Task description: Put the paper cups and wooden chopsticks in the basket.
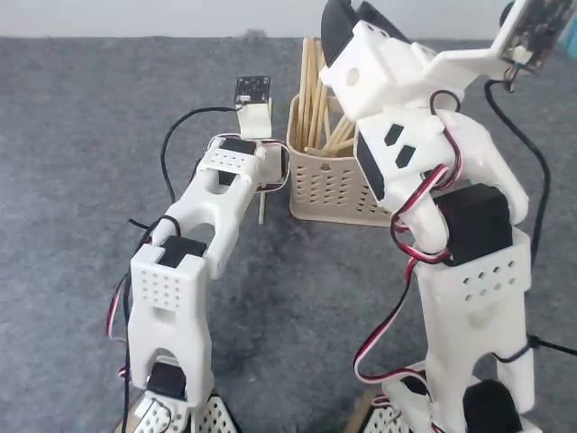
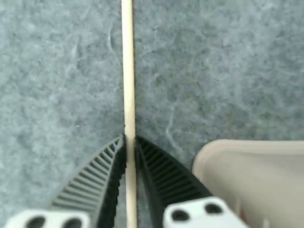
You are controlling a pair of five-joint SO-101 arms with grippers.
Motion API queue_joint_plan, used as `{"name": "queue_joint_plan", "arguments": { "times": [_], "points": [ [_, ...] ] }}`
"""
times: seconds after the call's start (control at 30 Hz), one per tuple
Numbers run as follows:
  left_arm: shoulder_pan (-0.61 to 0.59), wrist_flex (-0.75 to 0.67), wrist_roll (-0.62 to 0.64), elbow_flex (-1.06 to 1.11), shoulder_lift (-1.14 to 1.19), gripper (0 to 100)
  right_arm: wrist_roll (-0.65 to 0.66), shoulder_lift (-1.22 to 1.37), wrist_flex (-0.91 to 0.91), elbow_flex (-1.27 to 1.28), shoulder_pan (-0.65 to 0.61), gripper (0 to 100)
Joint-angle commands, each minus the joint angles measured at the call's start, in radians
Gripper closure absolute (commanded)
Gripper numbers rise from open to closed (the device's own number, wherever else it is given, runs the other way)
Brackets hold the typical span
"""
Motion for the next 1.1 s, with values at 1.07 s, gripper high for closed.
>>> {"name": "queue_joint_plan", "arguments": {
  "times": [1.07],
  "points": [
    [-0.028, -1.125, 0.098, 0.771, -1.172, 99, -0.005, -0.016, -0.001, 0.032, -0.062, 85.8]
  ]
}}
